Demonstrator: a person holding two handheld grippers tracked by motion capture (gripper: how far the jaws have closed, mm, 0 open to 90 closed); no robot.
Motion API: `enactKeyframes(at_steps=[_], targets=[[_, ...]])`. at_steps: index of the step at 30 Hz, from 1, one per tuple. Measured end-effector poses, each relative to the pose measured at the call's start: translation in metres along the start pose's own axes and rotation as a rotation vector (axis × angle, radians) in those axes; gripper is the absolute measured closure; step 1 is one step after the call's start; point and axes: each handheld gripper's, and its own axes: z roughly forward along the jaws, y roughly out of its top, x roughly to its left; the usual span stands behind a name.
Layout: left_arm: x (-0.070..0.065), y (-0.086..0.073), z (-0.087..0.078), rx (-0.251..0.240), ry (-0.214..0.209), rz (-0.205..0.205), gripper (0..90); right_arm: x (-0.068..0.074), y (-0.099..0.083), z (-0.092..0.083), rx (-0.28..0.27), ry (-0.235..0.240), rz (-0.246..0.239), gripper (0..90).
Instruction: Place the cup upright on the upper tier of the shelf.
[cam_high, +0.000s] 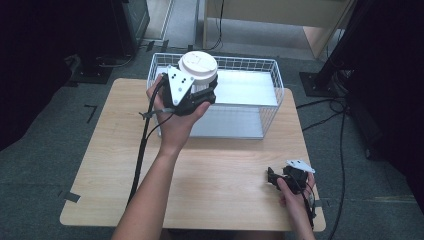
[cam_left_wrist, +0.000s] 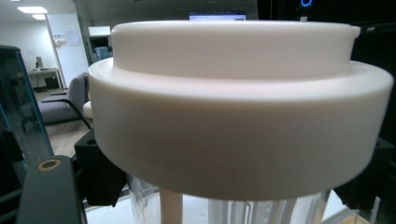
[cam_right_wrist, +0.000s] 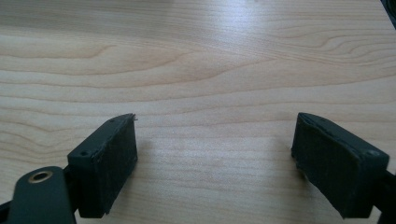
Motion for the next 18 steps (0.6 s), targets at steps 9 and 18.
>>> enactKeyframes(at_steps=[9,18], targets=[[0.009,0.005,0.031,0.011,0.033,-0.026,15.7,0.000,0.000,0.000,0.000,0.005,0.002,14.2],[0.015,0.008,0.066,0.007,0.073,-0.014,15.7,0.000,0.001,0.000,0.006,0.007,0.009,14.2]])
